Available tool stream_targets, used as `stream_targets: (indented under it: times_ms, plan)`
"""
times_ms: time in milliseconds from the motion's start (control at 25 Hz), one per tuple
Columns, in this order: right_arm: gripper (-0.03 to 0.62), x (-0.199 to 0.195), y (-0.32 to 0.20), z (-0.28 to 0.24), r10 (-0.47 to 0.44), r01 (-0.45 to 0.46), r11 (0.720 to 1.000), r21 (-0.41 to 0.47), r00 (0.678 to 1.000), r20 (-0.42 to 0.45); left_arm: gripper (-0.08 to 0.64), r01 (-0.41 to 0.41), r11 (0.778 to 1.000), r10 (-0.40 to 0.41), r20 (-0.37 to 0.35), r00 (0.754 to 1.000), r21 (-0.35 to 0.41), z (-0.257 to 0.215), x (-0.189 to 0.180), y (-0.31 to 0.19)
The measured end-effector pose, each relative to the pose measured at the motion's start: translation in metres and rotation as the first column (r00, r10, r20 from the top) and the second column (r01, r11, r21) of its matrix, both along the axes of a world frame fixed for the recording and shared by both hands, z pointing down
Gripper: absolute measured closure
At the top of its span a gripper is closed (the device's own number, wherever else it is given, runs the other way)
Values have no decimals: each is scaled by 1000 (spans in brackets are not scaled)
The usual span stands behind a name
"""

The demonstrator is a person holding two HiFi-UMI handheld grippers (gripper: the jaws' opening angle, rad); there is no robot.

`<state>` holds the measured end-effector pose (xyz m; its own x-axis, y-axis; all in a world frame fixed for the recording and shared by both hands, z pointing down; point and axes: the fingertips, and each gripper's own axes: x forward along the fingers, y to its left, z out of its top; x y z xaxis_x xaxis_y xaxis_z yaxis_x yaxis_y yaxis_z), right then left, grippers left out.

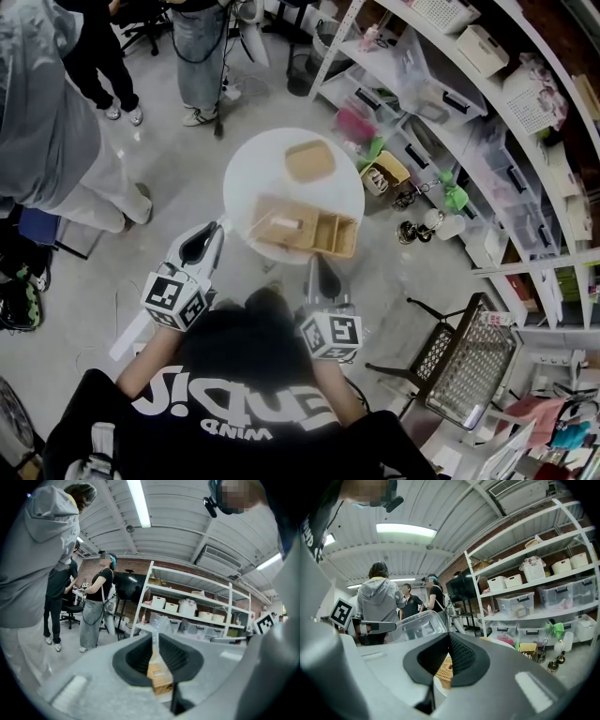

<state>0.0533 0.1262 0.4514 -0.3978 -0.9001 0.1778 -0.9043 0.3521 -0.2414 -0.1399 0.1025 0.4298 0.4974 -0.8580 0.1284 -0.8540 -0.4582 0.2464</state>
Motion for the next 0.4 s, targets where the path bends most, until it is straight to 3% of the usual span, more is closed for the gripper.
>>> stream_targets:
  times_ms: [400]
  plan:
    - [598,3,-22,4,-8,8,1000,-2,1000,5,517,7,1000,-7,-8,1000,-10,6,2,-19]
